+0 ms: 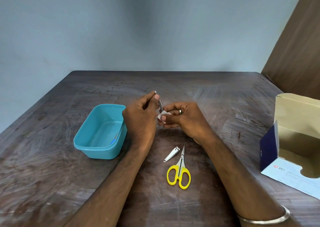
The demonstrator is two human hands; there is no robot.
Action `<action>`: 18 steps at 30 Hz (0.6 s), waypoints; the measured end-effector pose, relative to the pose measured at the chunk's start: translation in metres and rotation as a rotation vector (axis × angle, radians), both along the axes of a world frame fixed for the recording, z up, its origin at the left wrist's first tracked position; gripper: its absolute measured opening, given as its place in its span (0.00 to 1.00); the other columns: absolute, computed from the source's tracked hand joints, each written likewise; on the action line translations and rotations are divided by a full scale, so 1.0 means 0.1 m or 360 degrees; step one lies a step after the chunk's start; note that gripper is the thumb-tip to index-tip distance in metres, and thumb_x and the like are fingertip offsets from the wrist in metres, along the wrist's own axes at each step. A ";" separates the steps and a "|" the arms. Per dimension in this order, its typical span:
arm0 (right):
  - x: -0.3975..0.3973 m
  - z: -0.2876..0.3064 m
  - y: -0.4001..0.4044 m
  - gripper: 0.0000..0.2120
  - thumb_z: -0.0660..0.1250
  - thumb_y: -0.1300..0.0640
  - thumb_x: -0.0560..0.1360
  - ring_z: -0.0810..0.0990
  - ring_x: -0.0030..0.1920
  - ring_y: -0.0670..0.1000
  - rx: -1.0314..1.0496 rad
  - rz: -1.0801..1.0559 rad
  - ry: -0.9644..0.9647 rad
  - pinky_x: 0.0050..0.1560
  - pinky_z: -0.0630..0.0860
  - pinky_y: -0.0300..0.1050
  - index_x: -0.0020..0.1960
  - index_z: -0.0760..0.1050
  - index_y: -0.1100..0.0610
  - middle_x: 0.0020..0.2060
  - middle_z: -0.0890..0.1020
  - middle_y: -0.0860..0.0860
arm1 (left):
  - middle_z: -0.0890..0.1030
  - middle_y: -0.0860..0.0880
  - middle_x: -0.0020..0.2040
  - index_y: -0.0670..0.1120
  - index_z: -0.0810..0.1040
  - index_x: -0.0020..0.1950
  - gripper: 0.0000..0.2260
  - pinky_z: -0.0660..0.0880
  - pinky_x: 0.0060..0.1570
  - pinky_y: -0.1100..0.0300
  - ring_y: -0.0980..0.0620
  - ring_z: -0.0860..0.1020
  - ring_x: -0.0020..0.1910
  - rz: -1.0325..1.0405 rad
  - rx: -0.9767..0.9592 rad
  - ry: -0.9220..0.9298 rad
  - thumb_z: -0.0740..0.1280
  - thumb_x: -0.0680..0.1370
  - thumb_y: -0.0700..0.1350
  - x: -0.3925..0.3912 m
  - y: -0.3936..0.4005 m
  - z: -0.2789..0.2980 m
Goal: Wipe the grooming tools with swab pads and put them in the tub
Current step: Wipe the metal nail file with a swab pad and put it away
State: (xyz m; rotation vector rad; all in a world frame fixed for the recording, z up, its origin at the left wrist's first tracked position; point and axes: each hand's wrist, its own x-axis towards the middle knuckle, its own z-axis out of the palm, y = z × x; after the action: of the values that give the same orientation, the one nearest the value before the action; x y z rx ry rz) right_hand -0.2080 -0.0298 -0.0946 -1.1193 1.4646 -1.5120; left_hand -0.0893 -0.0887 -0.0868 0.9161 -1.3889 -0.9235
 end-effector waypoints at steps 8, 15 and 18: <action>0.00 -0.01 0.00 0.07 0.73 0.65 0.74 0.87 0.43 0.59 0.0000 -0.0007 0.0009 0.47 0.85 0.53 0.52 0.82 0.66 0.42 0.87 0.61 | 0.87 0.51 0.43 0.46 0.86 0.53 0.08 0.83 0.44 0.47 0.51 0.85 0.42 0.0010 0.0027 0.0015 0.71 0.77 0.45 -0.01 -0.04 -0.02; -0.02 0.01 0.02 0.10 0.73 0.63 0.75 0.86 0.38 0.56 0.0041 0.0035 -0.0156 0.46 0.84 0.52 0.54 0.82 0.67 0.41 0.86 0.62 | 0.87 0.47 0.43 0.43 0.85 0.53 0.07 0.83 0.47 0.45 0.47 0.86 0.43 -0.0138 0.0209 0.0205 0.70 0.77 0.42 -0.02 -0.05 -0.03; -0.02 0.02 0.03 0.09 0.73 0.66 0.73 0.86 0.38 0.55 0.0039 0.0052 -0.0199 0.44 0.85 0.49 0.53 0.82 0.67 0.41 0.86 0.62 | 0.86 0.44 0.43 0.41 0.84 0.53 0.07 0.83 0.47 0.46 0.45 0.86 0.42 -0.0180 0.0246 0.0281 0.70 0.77 0.40 -0.02 -0.05 0.00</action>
State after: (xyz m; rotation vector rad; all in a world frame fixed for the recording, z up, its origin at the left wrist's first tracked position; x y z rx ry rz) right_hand -0.2102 -0.0270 -0.0931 -1.0109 1.3706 -1.5095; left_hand -0.0914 -0.0933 -0.0872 0.8555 -1.2409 -1.1821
